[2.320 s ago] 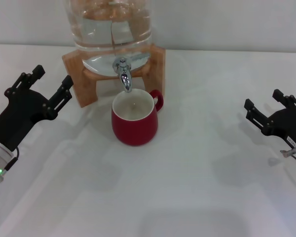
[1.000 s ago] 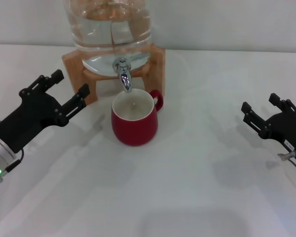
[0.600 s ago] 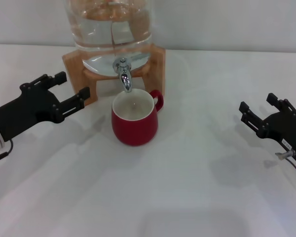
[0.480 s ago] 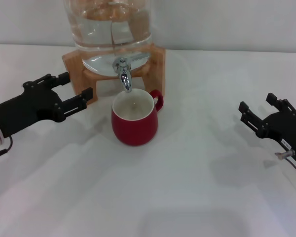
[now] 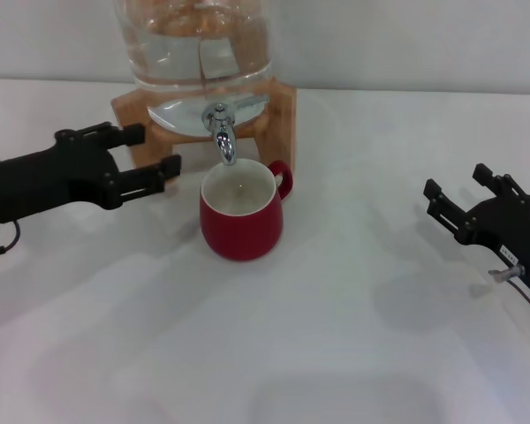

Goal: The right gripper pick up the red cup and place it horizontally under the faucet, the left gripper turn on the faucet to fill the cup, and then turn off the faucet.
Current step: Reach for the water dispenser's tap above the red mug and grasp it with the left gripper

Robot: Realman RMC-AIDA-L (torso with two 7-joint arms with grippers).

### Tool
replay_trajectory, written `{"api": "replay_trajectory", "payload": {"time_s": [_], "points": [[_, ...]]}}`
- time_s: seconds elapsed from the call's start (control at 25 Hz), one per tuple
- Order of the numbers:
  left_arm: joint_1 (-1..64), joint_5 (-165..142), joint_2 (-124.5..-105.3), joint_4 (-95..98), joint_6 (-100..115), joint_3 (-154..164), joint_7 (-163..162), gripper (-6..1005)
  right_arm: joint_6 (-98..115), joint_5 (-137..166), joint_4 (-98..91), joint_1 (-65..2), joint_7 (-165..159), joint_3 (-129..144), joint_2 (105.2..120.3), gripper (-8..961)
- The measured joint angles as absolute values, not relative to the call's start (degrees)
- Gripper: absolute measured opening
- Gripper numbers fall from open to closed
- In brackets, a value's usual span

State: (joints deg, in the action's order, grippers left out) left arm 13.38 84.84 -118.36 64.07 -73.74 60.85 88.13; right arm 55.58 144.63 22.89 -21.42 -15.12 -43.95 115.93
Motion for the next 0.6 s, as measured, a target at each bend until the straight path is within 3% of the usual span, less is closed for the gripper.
{"api": "replay_trajectory", "payload": {"time_s": [0.6], "points": [[17.35, 77.72, -117.71, 71.98, -77.45, 58.59, 81.82, 757, 55.51, 145.01, 23.26, -21.47, -15.28, -43.92, 115.93, 806]]}}
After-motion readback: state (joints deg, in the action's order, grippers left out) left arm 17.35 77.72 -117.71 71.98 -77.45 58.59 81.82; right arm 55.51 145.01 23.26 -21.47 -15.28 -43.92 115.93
